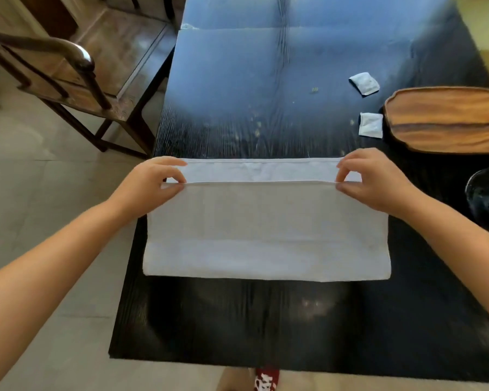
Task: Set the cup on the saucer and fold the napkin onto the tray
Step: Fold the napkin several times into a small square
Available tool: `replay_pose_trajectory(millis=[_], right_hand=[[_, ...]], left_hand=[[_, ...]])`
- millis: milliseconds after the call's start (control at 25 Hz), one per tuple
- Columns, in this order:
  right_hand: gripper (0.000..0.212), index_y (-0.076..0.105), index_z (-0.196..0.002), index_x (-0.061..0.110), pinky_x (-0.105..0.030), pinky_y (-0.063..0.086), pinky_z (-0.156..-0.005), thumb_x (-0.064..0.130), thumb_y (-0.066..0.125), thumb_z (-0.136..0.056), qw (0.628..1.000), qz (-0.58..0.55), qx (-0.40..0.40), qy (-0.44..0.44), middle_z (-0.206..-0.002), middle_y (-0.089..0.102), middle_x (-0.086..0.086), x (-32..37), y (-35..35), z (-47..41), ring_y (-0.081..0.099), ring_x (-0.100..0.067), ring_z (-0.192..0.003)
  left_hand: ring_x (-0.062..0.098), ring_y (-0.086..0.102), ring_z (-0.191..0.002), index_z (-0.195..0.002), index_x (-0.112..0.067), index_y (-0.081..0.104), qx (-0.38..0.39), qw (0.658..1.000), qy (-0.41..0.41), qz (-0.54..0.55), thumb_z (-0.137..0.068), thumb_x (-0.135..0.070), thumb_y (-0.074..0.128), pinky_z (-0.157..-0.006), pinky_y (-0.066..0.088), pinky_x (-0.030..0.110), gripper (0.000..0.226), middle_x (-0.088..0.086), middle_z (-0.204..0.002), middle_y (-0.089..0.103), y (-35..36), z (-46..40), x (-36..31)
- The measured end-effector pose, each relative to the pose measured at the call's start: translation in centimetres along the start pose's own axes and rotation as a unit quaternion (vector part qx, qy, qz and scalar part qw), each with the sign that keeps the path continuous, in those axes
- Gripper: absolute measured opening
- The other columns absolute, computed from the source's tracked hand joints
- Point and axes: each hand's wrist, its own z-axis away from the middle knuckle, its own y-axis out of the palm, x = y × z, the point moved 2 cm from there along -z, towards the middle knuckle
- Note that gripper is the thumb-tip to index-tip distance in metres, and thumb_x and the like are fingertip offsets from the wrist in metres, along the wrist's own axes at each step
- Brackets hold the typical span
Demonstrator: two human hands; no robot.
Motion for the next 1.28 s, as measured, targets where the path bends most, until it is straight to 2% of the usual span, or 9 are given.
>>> replay_pose_trajectory(millis=[80, 200, 360, 520, 680, 880, 1120, 1200, 1280], right_hand=[[0.008, 0.068, -0.07, 0.014, -0.042, 0.038, -0.095, 0.01, 0.074, -0.073, 1.0, 0.017, 0.013, 0.004, -0.112, 0.062, -0.014, -1.2, 1.3, -3.1, 0.049, -0.033, -0.114], [0.015, 0.062, -0.068, 0.02, -0.05, 0.039, -0.099, 0.013, 0.071, -0.077, 0.997, 0.007, 0.062, 0.051, -0.121, 0.058, -0.01, -2.6, 3.1, -5.4, 0.046, -0.029, -0.119], [0.006, 0.067, -0.074, 0.013, -0.05, 0.046, -0.086, 0.011, 0.066, -0.08, 0.998, -0.007, 0.007, 0.065, -0.098, 0.063, -0.01, -3.3, 3.6, -7.3, 0.054, -0.029, -0.098], [0.008, 0.067, -0.072, 0.013, -0.05, 0.046, -0.078, 0.008, 0.063, -0.077, 0.997, -0.006, -0.024, 0.076, -0.076, 0.058, -0.003, -3.7, 3.6, -8.7, 0.053, -0.026, -0.082], [0.002, 0.066, -0.079, 0.017, -0.048, 0.044, -0.082, 0.015, 0.065, -0.078, 0.995, -0.022, -0.039, 0.088, -0.077, 0.059, 0.0, -4.0, 3.8, -8.9, 0.053, -0.024, -0.082], [0.007, 0.068, -0.076, 0.017, -0.055, 0.046, -0.081, 0.012, 0.065, -0.079, 0.994, -0.037, -0.063, 0.08, -0.077, 0.06, -0.002, -4.5, 4.3, -7.2, 0.054, -0.023, -0.08], [0.009, 0.068, -0.076, 0.017, -0.057, 0.043, -0.084, 0.009, 0.068, -0.078, 0.997, -0.023, -0.053, 0.055, -0.076, 0.059, 0.004, -4.2, 5.7, 0.0, 0.055, -0.021, -0.079], [0.008, 0.067, -0.077, 0.018, -0.054, 0.04, -0.086, 0.01, 0.067, -0.079, 0.997, -0.016, -0.056, 0.054, -0.078, 0.062, 0.002, -4.3, 6.1, 2.5, 0.056, -0.023, -0.082], [0.006, 0.068, -0.086, 0.016, -0.05, 0.036, -0.087, 0.014, 0.063, -0.082, 0.991, 0.022, -0.112, 0.068, -0.087, 0.066, -0.005, -3.9, 6.3, 4.5, 0.057, -0.029, -0.09]], left_hand=[[0.026, 0.041, -0.132, -0.078, -0.011, 0.071, 0.022, 1.0, -0.017, 0.003, -0.08, -0.009, 0.069, -0.106, 0.033, 0.04, 0.003, 0.012, -0.138, 0.049, 1.4, -2.8, 1.7], [0.024, 0.035, -0.136, -0.079, -0.014, 0.07, 0.064, 0.996, -0.058, 0.015, -0.083, -0.013, 0.066, -0.111, 0.024, 0.054, 0.006, 0.006, -0.143, 0.043, 3.3, -5.4, 3.3], [0.027, 0.058, -0.104, -0.082, -0.007, 0.072, 0.005, 0.999, -0.035, 0.018, -0.081, -0.008, 0.067, -0.092, 0.043, 0.037, 0.005, 0.011, -0.11, 0.066, 3.5, -7.6, 4.0], [0.025, 0.061, -0.083, -0.079, -0.005, 0.072, -0.032, 0.999, -0.019, 0.017, -0.078, -0.002, 0.068, -0.078, 0.046, 0.033, 0.005, 0.011, -0.085, 0.067, 3.6, -8.9, 4.0], [0.024, 0.057, -0.078, -0.08, -0.005, 0.07, -0.07, 0.997, -0.033, 0.012, -0.075, 0.001, 0.067, -0.072, 0.042, 0.03, 0.008, 0.009, -0.08, 0.064, 4.4, -9.0, 4.2], [0.028, 0.059, -0.082, -0.081, -0.007, 0.072, -0.111, 0.993, -0.03, 0.01, -0.077, -0.004, 0.069, -0.077, 0.046, 0.037, 0.006, 0.01, -0.084, 0.066, 5.6, -7.1, 3.9], [0.019, 0.05, -0.081, -0.079, -0.004, 0.071, -0.149, 0.988, -0.019, 0.024, -0.079, -0.011, 0.065, -0.074, 0.035, 0.021, 0.009, 0.012, -0.079, 0.063, 8.3, -0.2, 1.7], [0.019, 0.052, -0.082, -0.083, -0.004, 0.071, -0.16, 0.987, -0.013, 0.026, -0.082, -0.017, 0.06, -0.08, 0.042, 0.027, 0.017, 0.012, -0.081, 0.064, 9.0, 2.2, 0.9], [0.023, 0.057, -0.099, -0.099, -0.006, 0.069, -0.172, 0.985, -0.023, -0.015, -0.087, -0.021, 0.054, -0.095, 0.042, 0.048, 0.024, 0.013, -0.101, 0.067, 9.6, 4.0, -0.4]])
